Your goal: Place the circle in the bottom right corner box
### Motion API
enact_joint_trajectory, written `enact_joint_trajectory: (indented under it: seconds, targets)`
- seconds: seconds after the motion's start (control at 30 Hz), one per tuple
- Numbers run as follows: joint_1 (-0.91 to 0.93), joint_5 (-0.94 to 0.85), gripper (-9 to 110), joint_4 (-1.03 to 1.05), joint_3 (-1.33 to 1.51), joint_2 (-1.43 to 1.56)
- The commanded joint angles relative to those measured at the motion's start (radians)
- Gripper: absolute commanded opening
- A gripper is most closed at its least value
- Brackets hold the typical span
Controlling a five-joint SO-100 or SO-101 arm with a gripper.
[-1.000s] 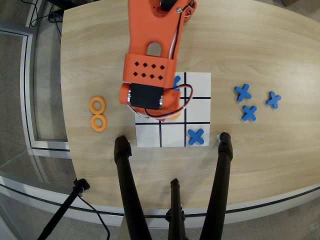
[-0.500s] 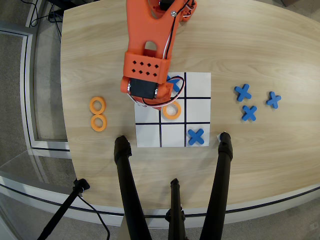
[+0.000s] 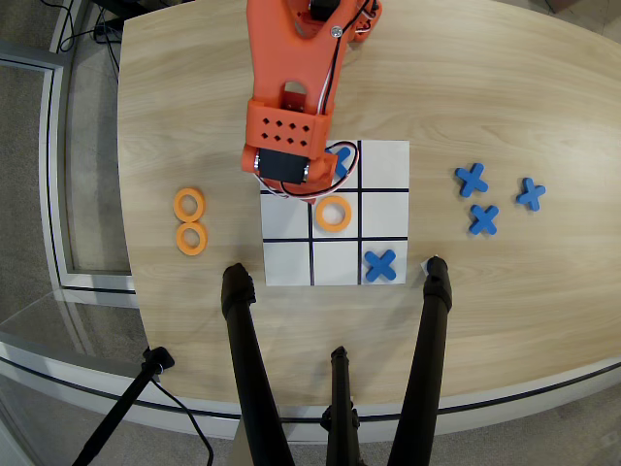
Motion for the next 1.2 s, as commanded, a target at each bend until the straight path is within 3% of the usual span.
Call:
enact_joint_trajectory:
  seconds: [0.0,0.47,0.93,1.07,1.17]
  targets:
    - [0.000,-0.005,0,-0.006,0.000,-0.002]
    - [0.014,-0.017,9,0.037,-0.061,0.005]
    - [0.021,-0.107,13,0.495,-0.604,0.192]
    - [0.003,-0.140,13,0.586,-0.518,0.419]
    - [-0.031,-0.183,13,0.549,-0.225,0.667]
